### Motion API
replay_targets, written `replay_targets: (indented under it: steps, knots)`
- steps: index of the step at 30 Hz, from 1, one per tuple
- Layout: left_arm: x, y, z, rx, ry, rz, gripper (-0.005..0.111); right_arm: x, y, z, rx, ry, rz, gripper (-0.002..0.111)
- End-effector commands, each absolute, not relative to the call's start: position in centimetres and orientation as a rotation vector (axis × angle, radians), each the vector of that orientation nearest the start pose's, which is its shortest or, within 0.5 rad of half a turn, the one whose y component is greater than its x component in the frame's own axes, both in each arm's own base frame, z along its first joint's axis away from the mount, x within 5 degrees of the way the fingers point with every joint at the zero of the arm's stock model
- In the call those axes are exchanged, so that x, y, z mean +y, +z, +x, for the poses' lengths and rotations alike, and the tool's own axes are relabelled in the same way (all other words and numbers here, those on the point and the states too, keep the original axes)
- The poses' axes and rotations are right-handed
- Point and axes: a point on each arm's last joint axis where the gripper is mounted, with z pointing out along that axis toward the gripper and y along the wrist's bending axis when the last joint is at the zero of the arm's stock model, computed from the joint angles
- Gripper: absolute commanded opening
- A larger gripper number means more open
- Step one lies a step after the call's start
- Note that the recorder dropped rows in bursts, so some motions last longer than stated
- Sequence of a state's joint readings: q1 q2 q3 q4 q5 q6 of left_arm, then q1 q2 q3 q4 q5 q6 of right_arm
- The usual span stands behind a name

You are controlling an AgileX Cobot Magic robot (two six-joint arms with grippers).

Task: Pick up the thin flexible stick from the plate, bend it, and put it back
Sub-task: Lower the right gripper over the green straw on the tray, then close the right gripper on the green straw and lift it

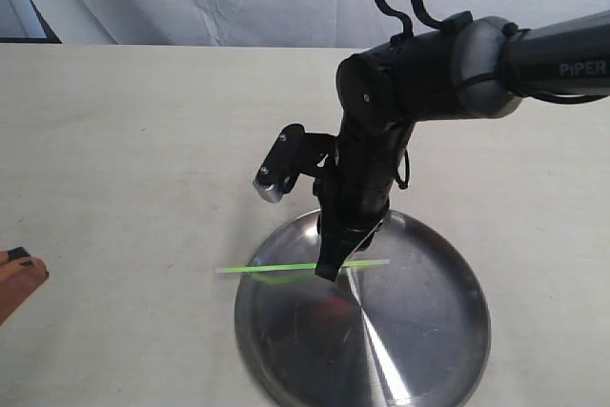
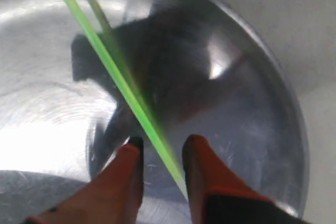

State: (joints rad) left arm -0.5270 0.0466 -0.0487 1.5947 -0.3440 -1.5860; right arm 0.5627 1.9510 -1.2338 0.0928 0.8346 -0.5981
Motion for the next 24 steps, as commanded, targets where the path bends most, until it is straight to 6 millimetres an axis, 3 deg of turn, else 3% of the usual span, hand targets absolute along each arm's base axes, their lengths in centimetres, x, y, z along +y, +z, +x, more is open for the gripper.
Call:
replay_targets:
  steps: [1,14,17,19,24]
  knots:
    - [-5.3,22.4,3.0,1.375,-0.676,0.679,0.000,20.1,13.8,30.8,2.589,0.106,-1.615,0.029]
    - [-5.3,22.4,3.0,1.375,-0.676,0.679,0.000,19.8,9.9,30.7,2.652,0.079,-1.662,0.029]
    - [-5.3,22.4,3.0,1.375,-0.676,0.679,0.000,19.6,8.3,30.4,2.714,0.083,-1.696,0.019]
    - [-5.3,22.4,3.0,1.375,-0.676,0.679,0.000,19.4,7.3,30.1,2.770,0.086,-1.713,0.002]
    - [-5.3,22.4,3.0,1.375,-0.676,0.679,0.000,19.1,6.8,29.2,2.895,0.116,-1.713,-0.001]
